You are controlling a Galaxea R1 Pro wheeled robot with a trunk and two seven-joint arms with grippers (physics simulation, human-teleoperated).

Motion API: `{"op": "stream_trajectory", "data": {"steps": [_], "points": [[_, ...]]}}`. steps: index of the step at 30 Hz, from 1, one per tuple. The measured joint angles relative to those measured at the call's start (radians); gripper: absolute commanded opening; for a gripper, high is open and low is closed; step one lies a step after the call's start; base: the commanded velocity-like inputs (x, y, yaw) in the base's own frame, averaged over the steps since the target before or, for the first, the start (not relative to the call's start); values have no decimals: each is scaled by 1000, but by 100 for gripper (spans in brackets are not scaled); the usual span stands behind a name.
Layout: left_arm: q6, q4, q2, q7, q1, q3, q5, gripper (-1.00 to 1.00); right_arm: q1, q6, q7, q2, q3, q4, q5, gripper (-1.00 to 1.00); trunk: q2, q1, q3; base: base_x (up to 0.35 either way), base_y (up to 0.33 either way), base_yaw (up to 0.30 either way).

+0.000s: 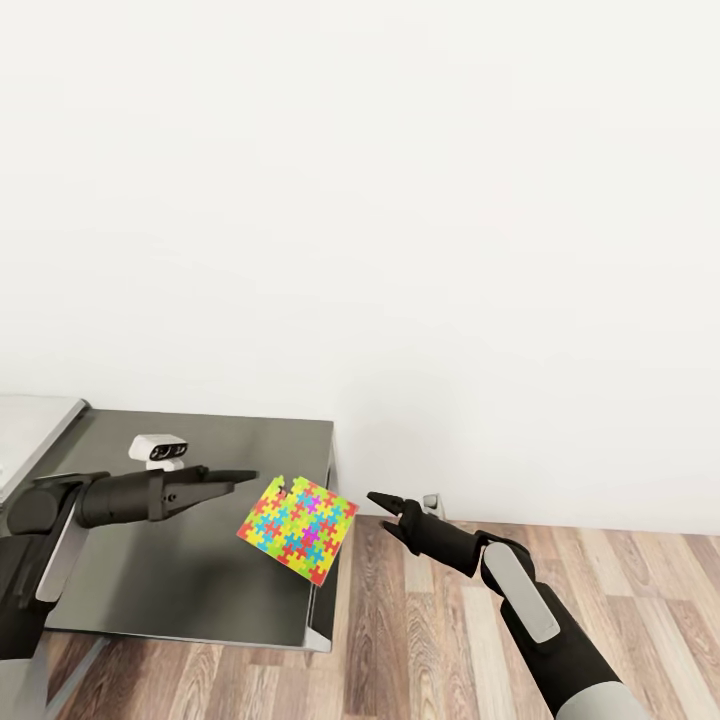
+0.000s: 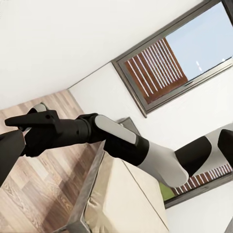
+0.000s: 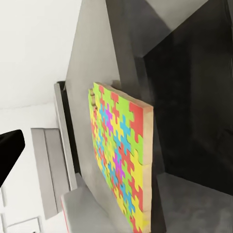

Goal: Put all the toys in the child's room - the three board games (two on the bed and one on the table), the two jigsaw puzzles on the table, and the tennis ball on the table - inside the toy box on the table in the child's room.

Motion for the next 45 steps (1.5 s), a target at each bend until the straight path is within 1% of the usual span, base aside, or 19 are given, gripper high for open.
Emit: {"op": "stream_trajectory", "data": {"steps": [4,13,28,40,45], "points": [[0,0,0,0,0,1,0,100,0,0,0,0,0,0,0,100,0,0,0,0,126,0],[0,2,-3,0,1,1,1,100,0,0,0,-1,-1,0,0,100,0,0,0,0,13,0],[0,2,-2,0,2,2,0,100,0,0,0,0,-1,0,0,100,-105,57,-47,0,0,0],[0,2,0,0,2,2,1,100,0,2,0,0,-1,0,1,100,-105,58,-47,0,7,0],[0,1,-1,0,1,2,0,100,0,4,0,0,-1,0,1,100,-105,58,-47,0,191,0]]}}
